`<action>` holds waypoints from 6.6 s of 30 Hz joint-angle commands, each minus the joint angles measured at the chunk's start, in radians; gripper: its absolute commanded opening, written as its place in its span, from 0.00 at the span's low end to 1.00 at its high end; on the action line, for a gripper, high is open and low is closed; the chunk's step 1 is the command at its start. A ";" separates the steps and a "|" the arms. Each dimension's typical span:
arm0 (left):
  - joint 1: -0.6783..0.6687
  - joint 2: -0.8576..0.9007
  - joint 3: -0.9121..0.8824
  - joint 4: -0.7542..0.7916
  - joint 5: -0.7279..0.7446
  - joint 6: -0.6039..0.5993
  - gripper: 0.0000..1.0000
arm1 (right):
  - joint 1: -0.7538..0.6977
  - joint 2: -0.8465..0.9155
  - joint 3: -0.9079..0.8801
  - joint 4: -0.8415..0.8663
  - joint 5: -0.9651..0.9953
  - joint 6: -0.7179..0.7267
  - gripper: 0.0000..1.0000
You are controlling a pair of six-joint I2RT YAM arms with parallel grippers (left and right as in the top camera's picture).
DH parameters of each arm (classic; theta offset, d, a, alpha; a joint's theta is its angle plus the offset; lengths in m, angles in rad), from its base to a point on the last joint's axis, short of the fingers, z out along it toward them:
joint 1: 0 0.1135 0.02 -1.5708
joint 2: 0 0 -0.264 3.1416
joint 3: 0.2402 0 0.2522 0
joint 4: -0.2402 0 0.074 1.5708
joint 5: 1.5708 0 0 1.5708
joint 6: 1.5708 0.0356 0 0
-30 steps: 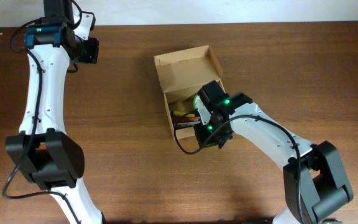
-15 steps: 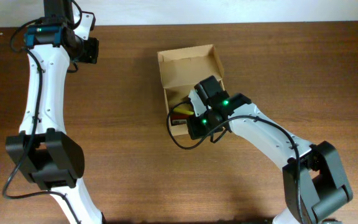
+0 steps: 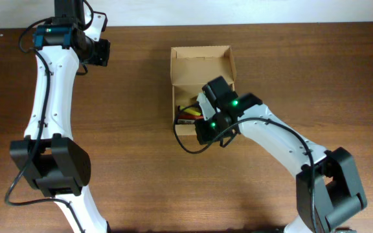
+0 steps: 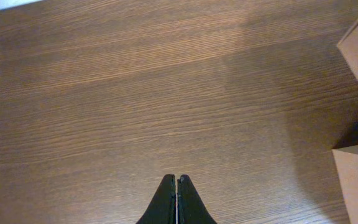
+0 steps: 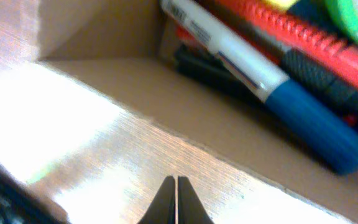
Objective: Pack container
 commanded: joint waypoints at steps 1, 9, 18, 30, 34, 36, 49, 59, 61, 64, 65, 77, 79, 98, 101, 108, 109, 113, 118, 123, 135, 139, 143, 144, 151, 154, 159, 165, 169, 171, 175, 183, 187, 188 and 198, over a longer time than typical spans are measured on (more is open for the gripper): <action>-0.002 0.007 -0.010 0.003 0.062 0.016 0.02 | 0.006 -0.002 0.169 -0.062 -0.011 -0.069 0.04; -0.002 0.014 -0.010 0.029 0.308 -0.026 0.02 | -0.132 -0.002 0.496 -0.211 0.124 -0.076 0.04; -0.001 0.159 -0.010 0.032 0.610 -0.078 0.02 | -0.528 0.047 0.536 -0.225 -0.012 -0.099 0.04; 0.036 0.305 -0.010 0.031 0.794 -0.082 0.02 | -0.790 0.378 0.536 -0.243 -0.430 -0.103 0.04; 0.048 0.356 -0.010 0.032 0.873 -0.098 0.02 | -0.790 0.485 0.536 -0.210 -0.595 -0.106 0.04; 0.054 0.385 -0.010 0.036 0.940 -0.101 0.02 | -0.790 0.528 0.536 -0.183 -0.689 -0.106 0.04; 0.063 0.512 -0.010 0.279 1.217 -0.351 0.02 | -0.765 0.652 0.536 0.307 -0.989 0.356 0.04; 0.055 0.552 -0.010 0.596 1.254 -0.683 0.02 | -0.711 0.743 0.536 0.841 -1.012 0.865 0.04; 0.044 0.561 -0.010 0.627 1.253 -0.707 0.02 | -0.711 0.757 0.535 0.842 -1.011 0.864 0.04; 0.027 0.580 -0.010 0.655 1.249 -0.740 0.02 | -0.711 0.766 0.535 0.842 -1.009 0.864 0.04; 0.022 0.591 -0.010 0.674 1.250 -0.760 0.02 | -0.711 0.767 0.535 0.842 -1.005 0.864 0.04; -0.031 0.626 -0.010 0.828 1.224 -0.898 0.02 | -0.686 0.775 0.535 0.830 -0.970 0.865 0.04; -0.031 0.626 -0.010 0.829 1.223 -0.906 0.02 | -0.671 0.787 0.535 0.817 -0.967 0.868 0.04; -0.097 0.626 -0.010 0.825 1.201 -0.906 0.02 | -0.618 0.816 0.534 0.813 -0.981 0.860 0.04; -0.108 0.626 -0.010 0.826 1.205 -0.910 0.02 | -0.615 0.816 0.534 0.813 -0.994 0.859 0.04; -0.117 0.626 -0.010 0.851 1.209 -0.913 0.02 | -0.613 0.816 0.535 0.845 -1.061 0.833 0.04; -0.117 0.626 -0.009 0.865 1.213 -0.913 0.02 | -0.613 0.816 0.535 0.862 -1.075 0.834 0.04; -0.117 0.626 -0.005 0.953 1.252 -0.917 0.02 | -0.606 0.804 0.536 0.941 -1.126 0.839 0.04; -0.117 0.626 0.031 0.972 1.256 -0.916 0.02 | -0.599 0.774 0.536 1.012 -1.125 0.889 0.04; -0.117 0.619 0.098 1.049 1.291 -0.916 0.02 | -0.599 0.748 0.536 1.197 -1.144 1.035 0.04; -0.130 0.611 0.307 1.056 1.366 -0.917 0.02 | -0.599 0.740 0.576 1.932 -1.143 1.658 0.04; -0.143 0.597 0.345 1.056 1.373 -0.916 0.02 | -0.587 0.735 0.617 1.983 -1.146 1.706 0.04; -0.144 0.573 0.351 1.056 1.372 -0.903 0.02 | -0.575 0.723 0.658 1.983 -1.147 1.706 0.04; -0.143 0.570 0.351 1.056 1.371 -0.901 0.02 | -0.573 0.720 0.666 1.983 -1.147 1.706 0.04; -0.140 0.566 0.351 0.973 1.331 -0.837 0.02 | -0.566 0.719 0.678 1.975 -1.146 1.706 0.04; -0.142 0.566 0.351 0.864 1.269 -0.764 0.02 | -0.567 0.719 0.678 1.976 -1.115 1.705 0.04; -0.154 0.550 0.351 0.649 1.143 -0.607 0.02 | -0.567 0.719 0.678 1.876 -1.029 1.666 0.04; -0.168 0.524 0.351 0.442 1.020 -0.447 0.02 | -0.566 0.719 0.678 1.508 -0.967 1.429 0.04; -0.168 0.517 0.351 0.431 1.020 -0.446 0.02 | -0.566 0.719 0.678 1.267 -0.934 1.244 0.04; -0.168 0.510 0.351 0.431 1.020 -0.444 0.02 | -0.568 0.719 0.678 1.167 -0.919 1.161 0.04; -0.168 0.486 0.351 0.415 1.003 -0.427 0.02 | -0.569 0.719 0.678 0.989 -0.912 1.003 0.04; -0.168 0.435 0.351 0.286 0.952 -0.334 0.02 | -0.560 0.707 0.678 0.969 -0.975 0.917 0.04; -0.171 0.414 0.351 0.254 0.951 -0.309 0.02 | -0.559 0.676 0.678 0.968 -0.986 0.865 0.04; -0.173 0.406 0.351 0.244 0.948 -0.299 0.02 | -0.560 0.669 0.678 0.968 -0.990 0.858 0.04; -0.160 0.377 0.351 0.111 0.692 -0.269 0.02 | -0.575 0.647 0.678 0.752 -0.954 0.714 0.04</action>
